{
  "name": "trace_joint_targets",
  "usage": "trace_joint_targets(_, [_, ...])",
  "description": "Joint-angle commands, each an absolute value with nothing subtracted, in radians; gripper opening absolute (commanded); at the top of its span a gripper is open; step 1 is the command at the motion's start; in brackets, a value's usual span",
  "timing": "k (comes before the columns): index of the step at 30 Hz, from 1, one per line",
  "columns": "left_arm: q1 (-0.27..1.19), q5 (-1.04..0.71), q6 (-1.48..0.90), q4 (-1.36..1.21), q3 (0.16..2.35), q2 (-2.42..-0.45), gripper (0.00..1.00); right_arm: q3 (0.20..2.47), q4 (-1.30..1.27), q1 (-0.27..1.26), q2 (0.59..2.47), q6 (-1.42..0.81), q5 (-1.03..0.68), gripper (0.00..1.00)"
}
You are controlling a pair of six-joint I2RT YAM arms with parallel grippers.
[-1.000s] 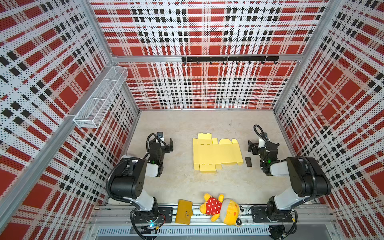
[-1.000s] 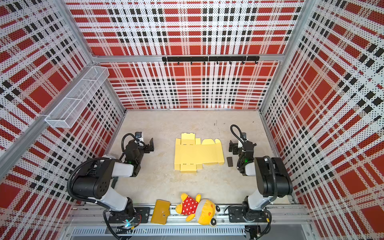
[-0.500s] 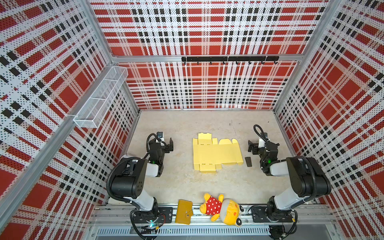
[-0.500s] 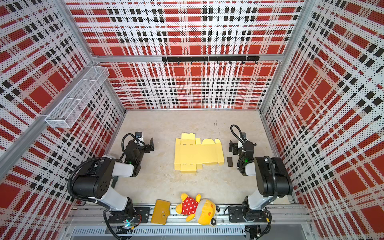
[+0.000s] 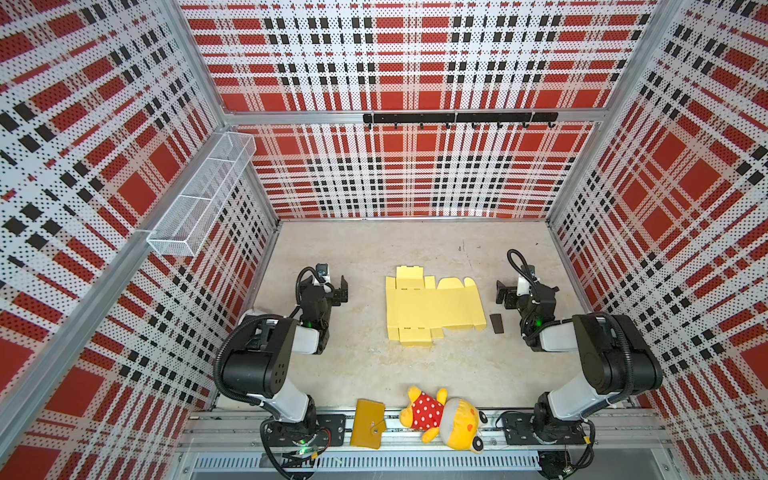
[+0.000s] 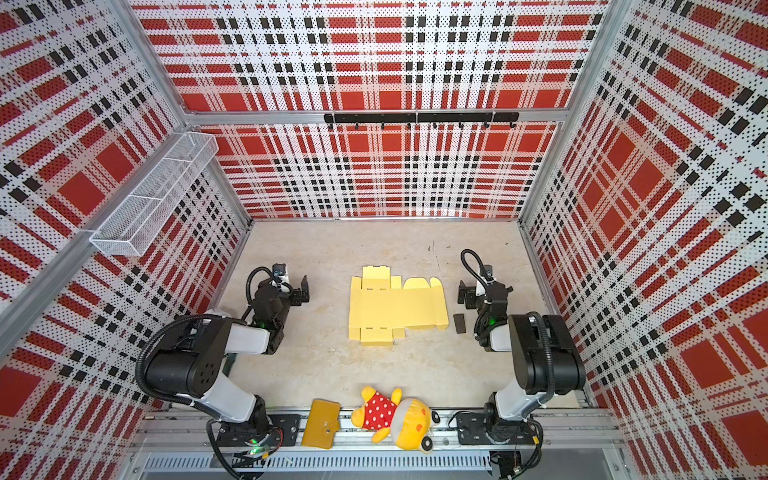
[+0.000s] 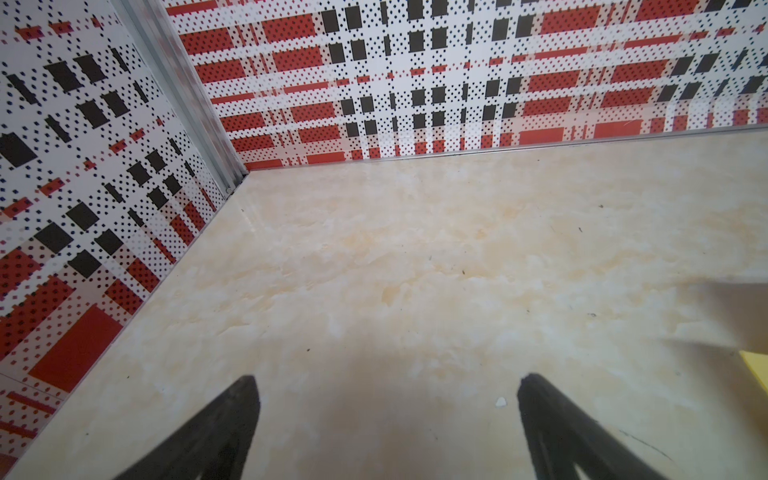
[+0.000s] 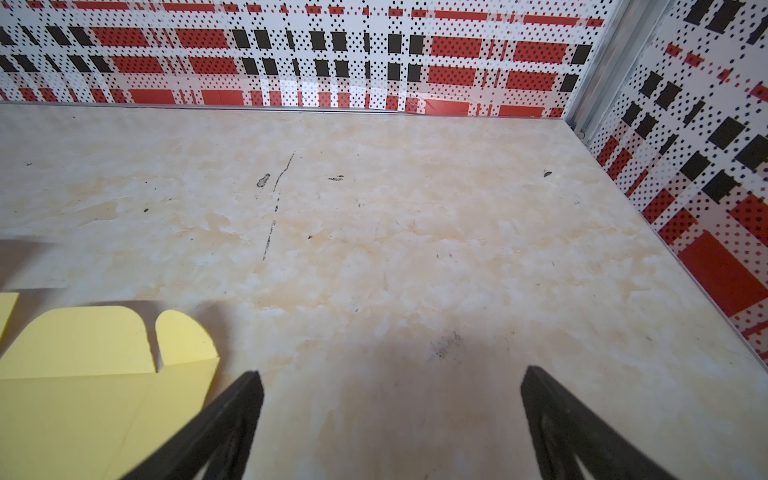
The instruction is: Fold the paper box
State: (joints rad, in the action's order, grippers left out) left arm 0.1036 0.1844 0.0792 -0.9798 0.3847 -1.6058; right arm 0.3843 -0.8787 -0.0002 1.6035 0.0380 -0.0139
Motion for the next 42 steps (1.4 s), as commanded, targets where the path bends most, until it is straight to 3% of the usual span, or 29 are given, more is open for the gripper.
trace_joint_targets(1, [0.105,0.195,0.074,-1.002,0.382,-1.587,1.00,0.401,-0.922,0.005,1.589,0.052,-0.008,1.00])
trace_joint_targets(13, [0.098,0.170,0.072,-0.920,0.406,-1.538,0.99,0.375,-0.938,0.006,1.537,0.056,-0.013,1.00])
trace_joint_targets(17, [0.110,0.161,0.089,-0.692,0.514,-1.501,1.00,0.438,-0.706,0.018,1.407,0.074,-0.025,1.00])
trace_joint_targets(22, [0.172,0.221,0.122,-0.249,0.813,-1.513,1.00,0.650,-0.305,0.022,1.354,-0.053,-0.054,1.00])
trace_joint_targets(27, [0.187,0.198,-0.067,0.250,1.158,-1.541,1.00,0.835,0.024,0.046,1.395,-0.202,-0.082,1.00])
trace_joint_targets(31, [0.218,0.040,-0.203,0.554,1.309,-1.586,0.99,0.921,0.210,0.074,1.441,-0.291,-0.150,1.00])
trace_joint_targets(37, [0.226,-0.288,-0.394,0.432,1.129,-1.565,1.00,0.920,0.273,0.127,1.485,-0.356,-0.228,1.00])
trace_joint_targets(42, [0.251,-0.384,-0.520,0.284,1.027,-1.594,0.99,0.930,0.327,0.133,1.548,-0.376,-0.303,0.99])
